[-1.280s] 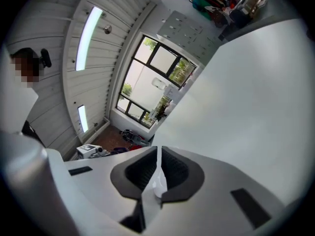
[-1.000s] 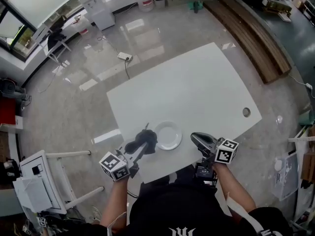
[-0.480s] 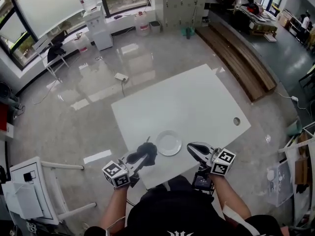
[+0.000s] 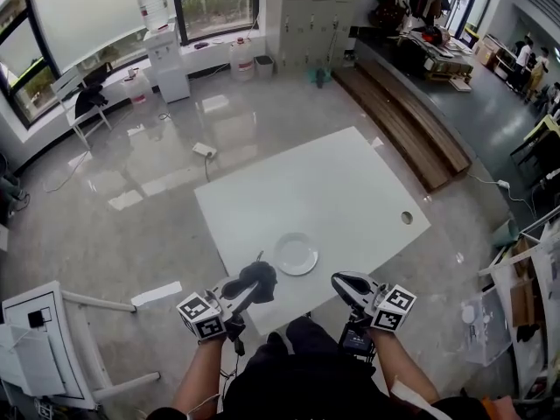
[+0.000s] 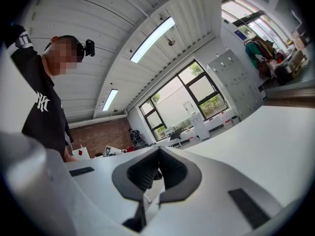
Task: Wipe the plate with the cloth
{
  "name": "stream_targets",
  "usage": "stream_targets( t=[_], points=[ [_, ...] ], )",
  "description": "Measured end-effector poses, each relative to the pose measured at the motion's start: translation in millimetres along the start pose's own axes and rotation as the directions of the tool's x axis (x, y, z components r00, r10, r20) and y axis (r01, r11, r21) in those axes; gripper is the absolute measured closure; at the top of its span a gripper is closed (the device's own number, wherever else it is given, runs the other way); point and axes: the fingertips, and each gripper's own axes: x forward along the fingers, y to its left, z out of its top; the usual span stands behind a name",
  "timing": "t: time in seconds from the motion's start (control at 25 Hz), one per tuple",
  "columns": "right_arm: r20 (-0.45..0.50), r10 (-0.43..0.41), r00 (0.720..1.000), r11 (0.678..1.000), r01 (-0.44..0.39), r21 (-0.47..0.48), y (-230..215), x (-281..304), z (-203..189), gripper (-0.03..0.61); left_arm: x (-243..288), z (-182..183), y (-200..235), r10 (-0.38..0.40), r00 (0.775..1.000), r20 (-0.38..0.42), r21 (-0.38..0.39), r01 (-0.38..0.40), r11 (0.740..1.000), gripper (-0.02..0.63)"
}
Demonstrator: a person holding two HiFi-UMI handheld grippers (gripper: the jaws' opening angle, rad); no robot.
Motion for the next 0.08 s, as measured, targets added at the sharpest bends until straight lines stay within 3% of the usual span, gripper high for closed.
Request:
stream_targets(
  t=[0.08],
  points=[
    [0.000,-0.008,1.000,1.000,0.008,0.011,12.1,-6.3,-10.0,0.574,-5.6,1.5,-8.8,-0.011,1.000,0.014,-0.005,0.011,1.000,0.563]
  ],
)
